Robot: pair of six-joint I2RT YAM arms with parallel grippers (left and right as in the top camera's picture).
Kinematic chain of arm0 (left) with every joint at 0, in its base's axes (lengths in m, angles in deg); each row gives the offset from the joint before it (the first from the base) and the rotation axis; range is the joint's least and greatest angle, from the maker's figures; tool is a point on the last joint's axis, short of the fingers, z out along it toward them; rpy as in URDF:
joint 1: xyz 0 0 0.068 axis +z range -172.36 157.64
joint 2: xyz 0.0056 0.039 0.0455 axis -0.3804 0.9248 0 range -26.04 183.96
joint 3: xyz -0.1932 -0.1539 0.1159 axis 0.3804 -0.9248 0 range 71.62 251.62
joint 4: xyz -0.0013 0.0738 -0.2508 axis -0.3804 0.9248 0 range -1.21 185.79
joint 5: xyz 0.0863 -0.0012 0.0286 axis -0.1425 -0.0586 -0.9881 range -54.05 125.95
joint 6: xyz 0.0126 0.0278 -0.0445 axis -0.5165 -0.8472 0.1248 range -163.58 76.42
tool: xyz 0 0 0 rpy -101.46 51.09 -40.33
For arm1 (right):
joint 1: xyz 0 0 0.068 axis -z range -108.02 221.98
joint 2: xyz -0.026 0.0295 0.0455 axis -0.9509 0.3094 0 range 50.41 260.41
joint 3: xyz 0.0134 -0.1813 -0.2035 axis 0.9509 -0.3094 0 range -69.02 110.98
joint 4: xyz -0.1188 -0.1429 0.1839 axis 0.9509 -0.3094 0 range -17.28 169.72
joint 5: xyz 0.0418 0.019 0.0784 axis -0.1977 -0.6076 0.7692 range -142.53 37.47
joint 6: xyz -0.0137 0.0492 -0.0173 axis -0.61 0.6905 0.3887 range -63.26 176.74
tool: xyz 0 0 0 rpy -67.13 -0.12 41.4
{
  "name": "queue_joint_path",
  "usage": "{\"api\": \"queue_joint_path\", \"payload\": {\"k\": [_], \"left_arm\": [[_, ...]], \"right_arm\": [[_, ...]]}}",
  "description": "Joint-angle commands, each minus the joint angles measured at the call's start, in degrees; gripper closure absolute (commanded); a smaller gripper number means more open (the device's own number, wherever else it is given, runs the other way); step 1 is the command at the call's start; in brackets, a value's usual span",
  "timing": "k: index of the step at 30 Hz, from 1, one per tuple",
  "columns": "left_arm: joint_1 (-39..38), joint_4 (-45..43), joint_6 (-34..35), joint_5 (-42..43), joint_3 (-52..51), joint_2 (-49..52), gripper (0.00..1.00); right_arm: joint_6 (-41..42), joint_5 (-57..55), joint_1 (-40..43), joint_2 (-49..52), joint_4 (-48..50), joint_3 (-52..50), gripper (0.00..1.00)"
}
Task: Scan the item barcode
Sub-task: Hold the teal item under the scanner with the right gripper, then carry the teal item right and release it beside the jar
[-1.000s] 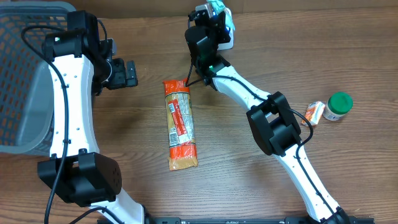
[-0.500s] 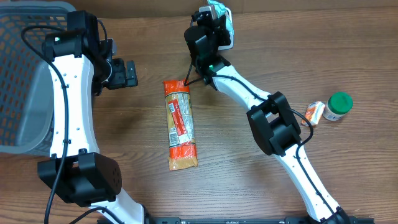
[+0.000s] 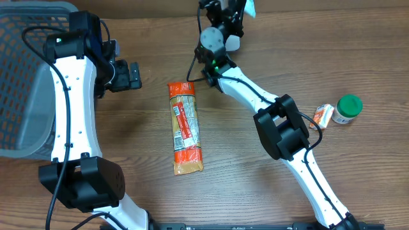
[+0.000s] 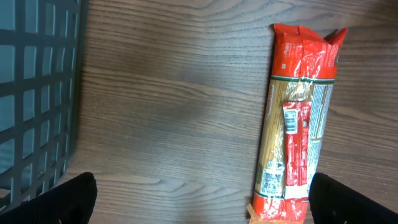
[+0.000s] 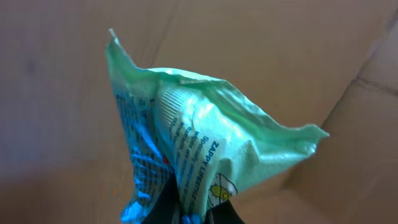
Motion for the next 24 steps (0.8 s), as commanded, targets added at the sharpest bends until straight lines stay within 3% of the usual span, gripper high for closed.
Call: {"api": "queue_joint_path", "payload": {"k": [1,8,11,13,18,22,24], "left_arm": [[-0.1,0.0,-0.8,0.2,1.0,-1.4,0.01],[-0.1,0.0,-0.8,0.2,1.0,-1.4,0.00],[-0.1,0.0,-0.8,0.2,1.0,-1.4,0.00],[-0.1,0.0,-0.8,0.2,1.0,-1.4,0.00],[-0.1,0.0,-0.8,0.2,1.0,-1.4,0.00],[-0.1,0.0,-0.8,0.2,1.0,-1.4,0.00],[-0.1,0.0,-0.8,0.2,1.0,-1.4,0.00]], "right_arm": [[-2.6,-5.1,-1.1,-5.0,-4.6,1.1,0.97],[6.9,-7.4,-1.6,-12.8,-24.2,1.1,0.97],[17.5,-6.5,-2.3,-16.6,-42.2,1.1,0.97],[28.5,-3.5,-2.8,-19.0,-59.3,1.1,0.97],[54.9,20.0,-2.8,-22.5,-101.2,1.1,0.96],[67.8,34.1,-0.2,-22.5,-120.2,0.2,0.96],[70.4,38.8,1.3,-22.5,-126.2,-0.8,0.96]]}}
